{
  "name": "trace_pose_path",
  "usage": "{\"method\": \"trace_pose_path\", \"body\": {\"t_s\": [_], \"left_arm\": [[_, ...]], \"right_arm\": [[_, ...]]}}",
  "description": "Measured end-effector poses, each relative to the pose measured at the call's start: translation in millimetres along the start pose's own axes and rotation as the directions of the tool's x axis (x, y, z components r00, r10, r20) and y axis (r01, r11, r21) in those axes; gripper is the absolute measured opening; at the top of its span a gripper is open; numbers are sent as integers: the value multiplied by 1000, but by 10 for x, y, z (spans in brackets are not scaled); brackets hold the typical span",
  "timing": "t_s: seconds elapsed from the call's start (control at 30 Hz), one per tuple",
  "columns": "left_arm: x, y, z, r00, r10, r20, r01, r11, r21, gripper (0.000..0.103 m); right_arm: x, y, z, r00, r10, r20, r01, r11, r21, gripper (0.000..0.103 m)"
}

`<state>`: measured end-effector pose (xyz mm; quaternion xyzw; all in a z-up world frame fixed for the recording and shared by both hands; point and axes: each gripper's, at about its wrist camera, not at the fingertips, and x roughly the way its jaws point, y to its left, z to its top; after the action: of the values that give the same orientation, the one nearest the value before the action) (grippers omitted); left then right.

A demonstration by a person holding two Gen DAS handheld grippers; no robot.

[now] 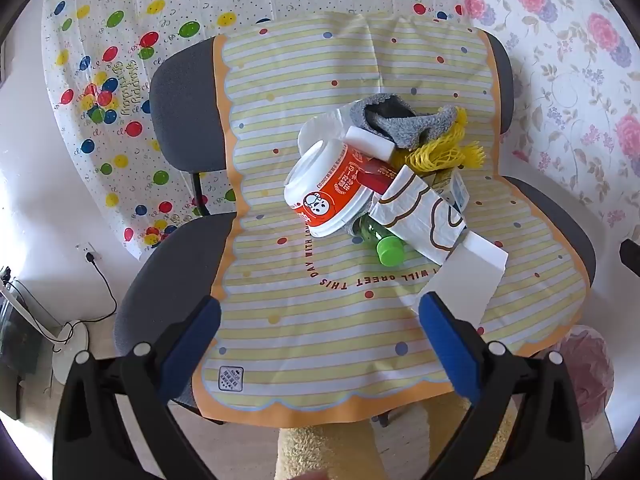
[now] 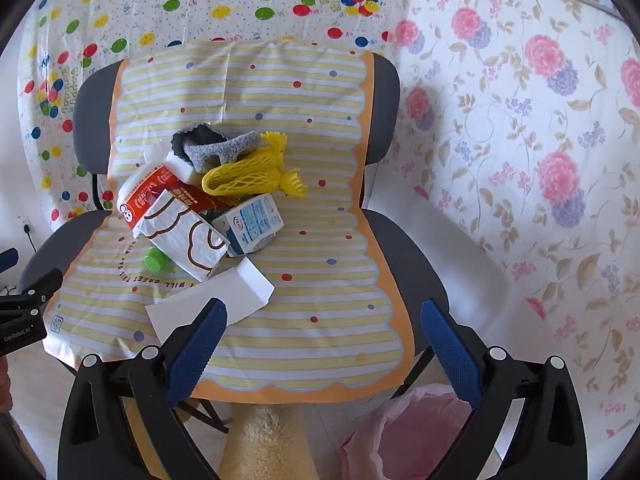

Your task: Collect trash

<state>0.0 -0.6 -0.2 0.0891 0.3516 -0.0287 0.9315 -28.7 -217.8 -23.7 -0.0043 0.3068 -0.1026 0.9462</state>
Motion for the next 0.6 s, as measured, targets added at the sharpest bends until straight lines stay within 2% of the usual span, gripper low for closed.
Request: {"method": "trace_pose_path", "body": {"t_s": [0.6], "left_arm": [[-19,67,2,1000,5,9,-5,1000,-16,97]], "right_arm": [[-5,-21,-5,1000,-4,4,4,1000,3,97]]}}
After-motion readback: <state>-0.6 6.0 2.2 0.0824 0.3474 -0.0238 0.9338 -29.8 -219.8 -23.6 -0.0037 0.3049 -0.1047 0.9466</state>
